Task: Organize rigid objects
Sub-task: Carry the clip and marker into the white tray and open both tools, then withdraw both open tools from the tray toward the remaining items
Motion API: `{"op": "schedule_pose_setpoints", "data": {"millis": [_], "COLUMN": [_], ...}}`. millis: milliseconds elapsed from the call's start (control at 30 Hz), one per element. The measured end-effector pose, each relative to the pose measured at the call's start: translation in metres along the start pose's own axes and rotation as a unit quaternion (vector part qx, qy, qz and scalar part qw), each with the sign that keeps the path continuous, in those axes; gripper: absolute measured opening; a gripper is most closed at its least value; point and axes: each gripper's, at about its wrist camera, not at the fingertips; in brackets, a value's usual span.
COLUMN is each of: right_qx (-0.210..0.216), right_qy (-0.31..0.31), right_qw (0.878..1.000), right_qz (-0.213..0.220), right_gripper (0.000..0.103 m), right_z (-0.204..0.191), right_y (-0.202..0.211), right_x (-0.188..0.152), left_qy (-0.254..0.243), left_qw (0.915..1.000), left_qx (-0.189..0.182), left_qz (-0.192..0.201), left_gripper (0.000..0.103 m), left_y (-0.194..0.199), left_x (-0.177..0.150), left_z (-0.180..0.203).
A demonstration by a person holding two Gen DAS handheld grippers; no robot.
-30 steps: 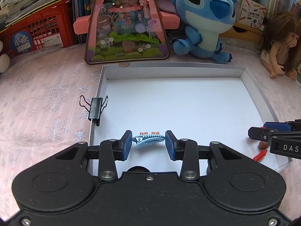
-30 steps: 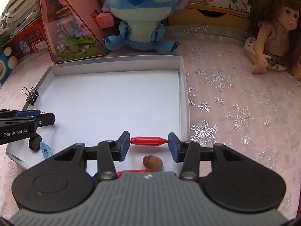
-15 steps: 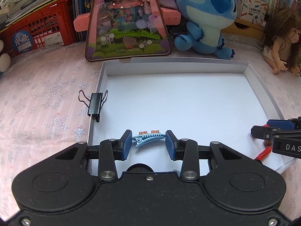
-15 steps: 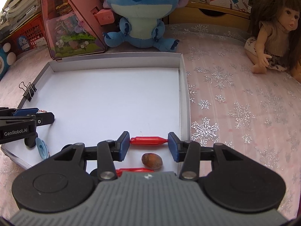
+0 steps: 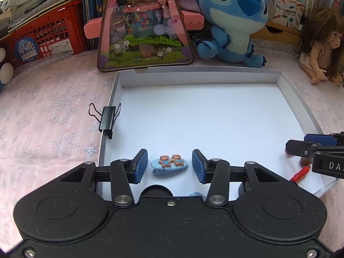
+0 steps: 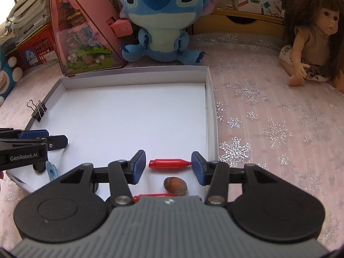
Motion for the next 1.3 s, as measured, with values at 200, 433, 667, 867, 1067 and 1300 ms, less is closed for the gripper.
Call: {"op": "schedule_pose_setpoints", "data": {"millis": [200,433,667,867,1067,1300], "right_qx": [0.005,0.009,0.027,0.042,0.062,0.083], "right_qy": [0.020,0.043,0.071,0.107,0.135,0.167], "right_qw": [0.999,0.997,0.992,0.985,0.978,0.971], "right_qz": [0.029,0.060,0.096,0.126,0.145,0.152], "right_gripper": [0.071,0.076,0.083,0.087,0.088,0.089], "right_z": [-0.004,-0.008,-0.014,-0.020,-0.025,-0.025], "right_y": [0.013,0.032,0.059,0.084,0.104,0.116], "right_x": [-0.006,-0.018,-0.034,-0.054,-0.077,-0.112], "left_qy": [-0.017,-0.031,-0.044,-0.053,-0.055,-0.066], "left_qw": [0.9995,0.9982,0.9958,0.9932,0.9916,0.9892], "left_qx": [0.007,0.001,-0.006,-0.025,-0.043,-0.058], "left_qz": [0.026,0.052,0.080,0.101,0.109,0.117], "left_gripper": [0.061,0.071,0.073,0.075,0.076,0.076], "left_y": [0.016,0.041,0.070,0.094,0.110,0.127], "left_x": [-0.006,-0.019,-0.037,-0.057,-0.083,-0.118], "left_z": [0.006,0.014,0.022,0.030,0.037,0.042]}}
Point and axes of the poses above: each gripper's, at about its wrist camera, not at the fingertips, and y roughly against the way its jaws point, z to its right, x to its top, and after that the axes turned 4 degrees about -y, right-handed
